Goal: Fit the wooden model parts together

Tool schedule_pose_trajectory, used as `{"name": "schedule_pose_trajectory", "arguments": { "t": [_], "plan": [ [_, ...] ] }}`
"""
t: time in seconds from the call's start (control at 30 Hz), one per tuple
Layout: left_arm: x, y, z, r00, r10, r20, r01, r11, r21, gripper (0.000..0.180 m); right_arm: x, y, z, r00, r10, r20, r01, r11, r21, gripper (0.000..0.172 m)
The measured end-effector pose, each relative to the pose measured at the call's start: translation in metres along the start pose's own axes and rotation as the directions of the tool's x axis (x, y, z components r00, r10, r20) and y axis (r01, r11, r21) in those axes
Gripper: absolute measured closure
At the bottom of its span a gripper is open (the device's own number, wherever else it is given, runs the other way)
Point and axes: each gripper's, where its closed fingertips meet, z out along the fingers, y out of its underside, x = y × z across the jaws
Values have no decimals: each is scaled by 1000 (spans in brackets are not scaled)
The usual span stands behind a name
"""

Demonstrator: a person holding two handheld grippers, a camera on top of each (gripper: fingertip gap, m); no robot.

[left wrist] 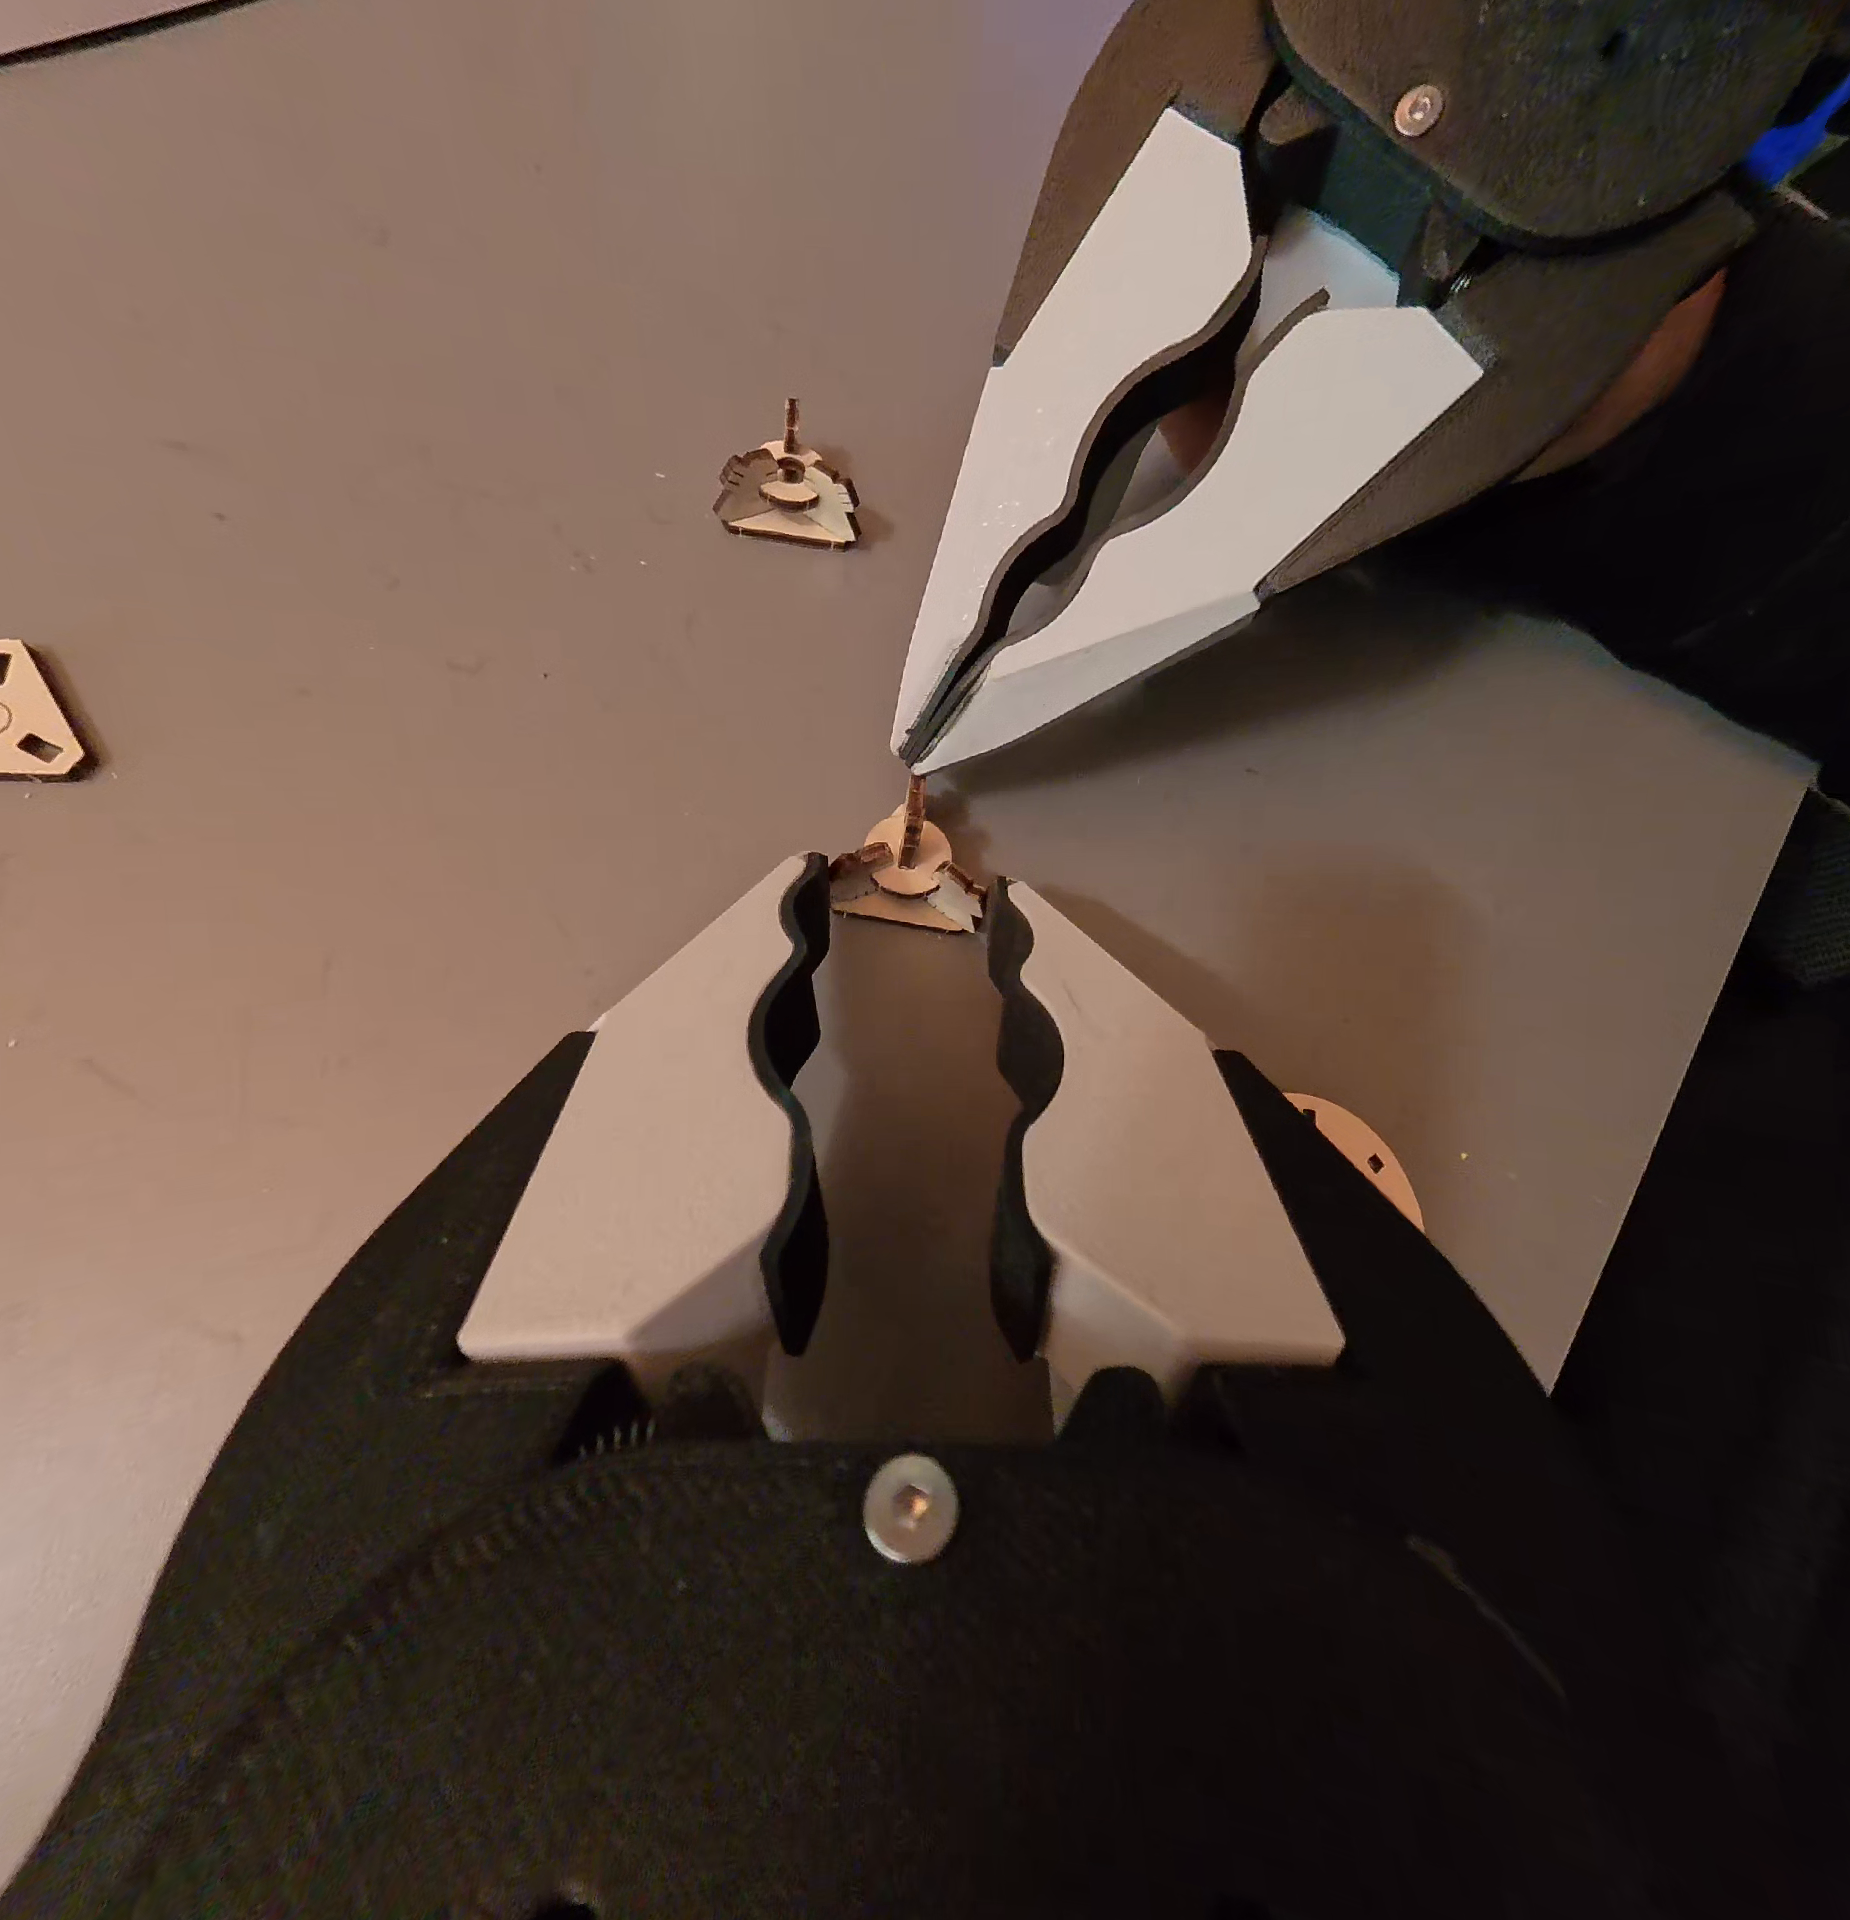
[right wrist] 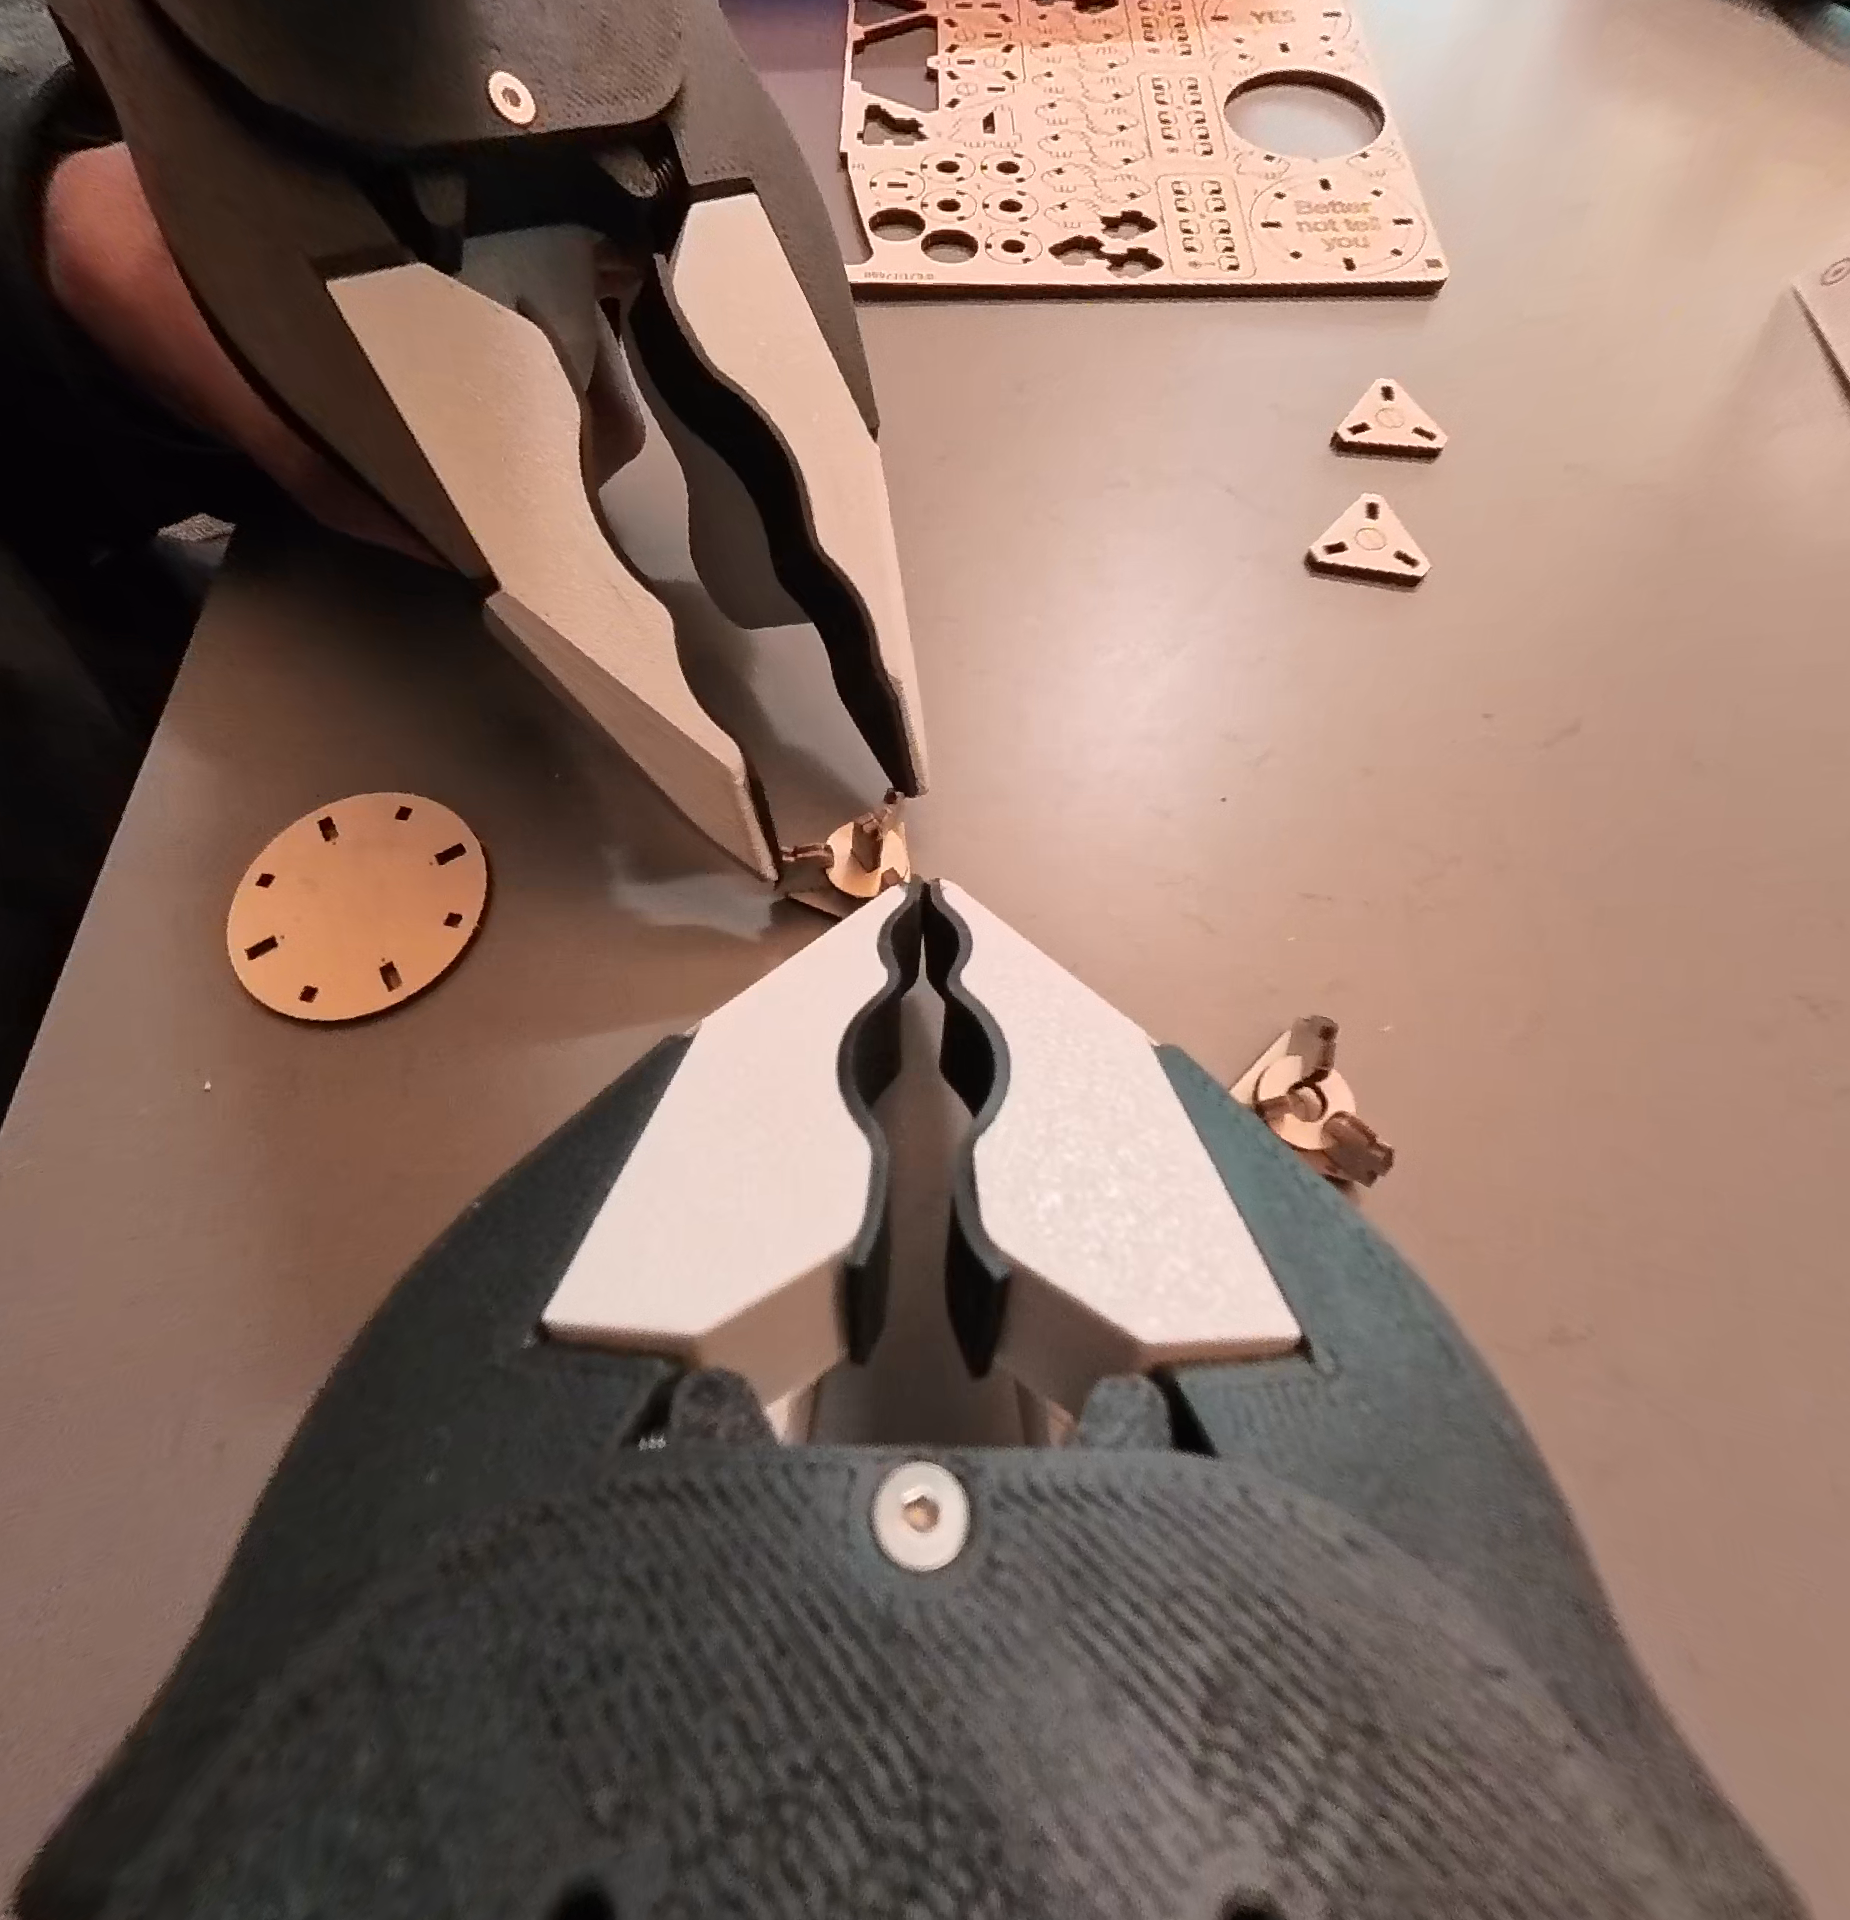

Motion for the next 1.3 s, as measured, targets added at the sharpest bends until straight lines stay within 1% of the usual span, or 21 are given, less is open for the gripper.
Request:
{"name": "schedule_pose_trajectory", "arguments": {
  "t": [0.2, 0.4, 0.57, 0.73, 0.87, 1.13, 1.3],
  "plan": [
    [0, 0, 0, 1000, 2, 3, -2, 1000, 0, 151, 0, 0, 0, 999, -27, -20, 27, 1000, 1, 172],
    [0, 0, 0, 1000, 4, 5, -4, 1000, 0, 151, 1, 0, 0, 1000, -17, -13, 17, 1000, 3, 172],
    [0, 1, 0, 1000, 3, 3, -3, 1000, -1, 151, 0, 0, 0, 997, -59, -46, 60, 998, 1, 172],
    [0, 1, 0, 1000, -12, -11, 12, 1000, -2, 151, 0, 0, 0, 1000, -26, -15, 26, 1000, 0, 172],
    [0, 1, 0, 998, -41, -37, 41, 999, -2, 151, -1, 1, -1, 999, -48, -21, 48, 999, -1, 172],
    [0, 1, 0, 1000, -21, -18, 21, 1000, -3, 151, -1, 1, -1, 998, -55, -25, 55, 998, 0, 172],
    [0, 1, 0, 1000, -12, -8, 12, 1000, -2, 151, 3, -2, -2, 993, -85, -79, 86, 996, 11, 172]
  ]
}}
